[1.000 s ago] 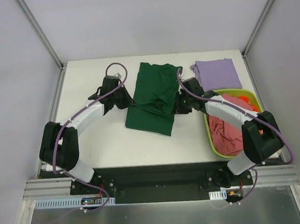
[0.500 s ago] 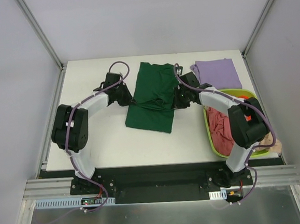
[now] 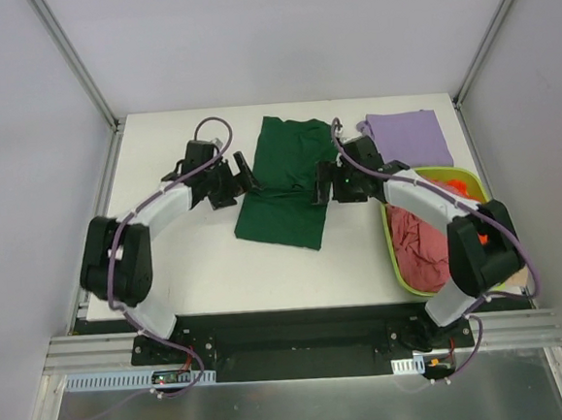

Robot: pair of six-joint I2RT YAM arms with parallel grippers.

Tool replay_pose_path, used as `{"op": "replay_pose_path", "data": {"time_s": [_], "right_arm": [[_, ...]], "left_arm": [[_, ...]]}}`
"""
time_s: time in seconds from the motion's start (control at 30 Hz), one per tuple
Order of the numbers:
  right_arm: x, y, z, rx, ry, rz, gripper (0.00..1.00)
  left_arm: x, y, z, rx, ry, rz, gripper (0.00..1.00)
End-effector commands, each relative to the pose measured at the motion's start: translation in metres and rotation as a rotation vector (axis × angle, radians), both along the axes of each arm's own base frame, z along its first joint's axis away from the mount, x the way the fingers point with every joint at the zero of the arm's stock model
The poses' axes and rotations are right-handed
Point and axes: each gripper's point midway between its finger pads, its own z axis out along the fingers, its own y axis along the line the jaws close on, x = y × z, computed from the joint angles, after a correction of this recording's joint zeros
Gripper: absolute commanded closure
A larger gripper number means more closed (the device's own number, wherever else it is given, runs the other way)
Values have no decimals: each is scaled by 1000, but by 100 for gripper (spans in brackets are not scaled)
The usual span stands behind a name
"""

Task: Fold and stack the t-shirts
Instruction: Fold the folded rectangular tshirt in 1/3 of the way

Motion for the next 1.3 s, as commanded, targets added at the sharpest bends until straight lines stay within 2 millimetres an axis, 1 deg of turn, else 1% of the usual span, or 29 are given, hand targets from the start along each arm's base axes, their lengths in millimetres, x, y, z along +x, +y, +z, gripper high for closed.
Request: {"op": "replay_pose_path", "data": {"time_s": [0.0,0.07,0.1,0.13,0.17,0.2,0.23,0.3,0.37,0.4,0.47,0.53,0.73,0.8,0.83,0.87,0.93,1.0,1.03,1.1,1.17,1.2,1.27], "right_arm": [[-31,24,35,46,-107,133,4],[-45,42,31,69,-105,215,4],[-50,51,28,68,-96,247,4],[-52,60,26,65,-95,281,4],[-53,68,23,59,-94,307,4],[-50,76,21,56,-97,317,4],[-47,84,13,53,-86,332,4],[-36,103,13,69,-87,343,4],[-25,114,5,69,-78,339,4],[-16,117,2,59,-85,325,4],[3,115,-9,16,-83,291,4],[23,108,-16,2,-70,244,4],[93,91,-22,13,-82,143,4],[108,90,-20,28,-82,145,4],[113,89,-22,21,-81,147,4],[116,89,-15,14,-92,156,4],[115,91,-2,16,-98,174,4],[108,90,15,22,-134,212,4],[104,88,24,25,-157,221,4],[93,77,41,15,-208,219,4],[77,63,55,8,-261,217,4],[70,57,63,18,-285,192,4],[46,46,73,85,-333,167,4]], "left_arm": [[-33,24,24,23,-63,69,1],[-54,30,21,16,-49,87,1],[-64,33,16,11,-32,98,1],[-73,34,14,7,-28,97,1],[-86,38,4,9,0,104,1],[-95,41,2,7,8,118,1],[-102,44,-2,8,20,133,1],[-116,49,-12,8,46,159,1],[-124,53,-17,17,55,170,1],[-126,55,-18,22,59,175,1],[-129,56,-19,22,66,178,1],[-132,56,-21,27,73,176,1],[-131,57,-24,35,85,177,1],[-131,57,-25,38,91,179,1],[-129,57,-25,41,89,180,1],[-127,57,-25,43,91,178,1],[-126,53,-25,36,105,163,1],[-122,53,-27,42,113,169,1],[-119,54,-27,50,111,170,1],[-113,53,-29,58,120,173,1],[-107,48,-27,49,126,161,2],[-102,47,-26,50,123,161,5],[-92,48,-25,64,117,168,8]]}}
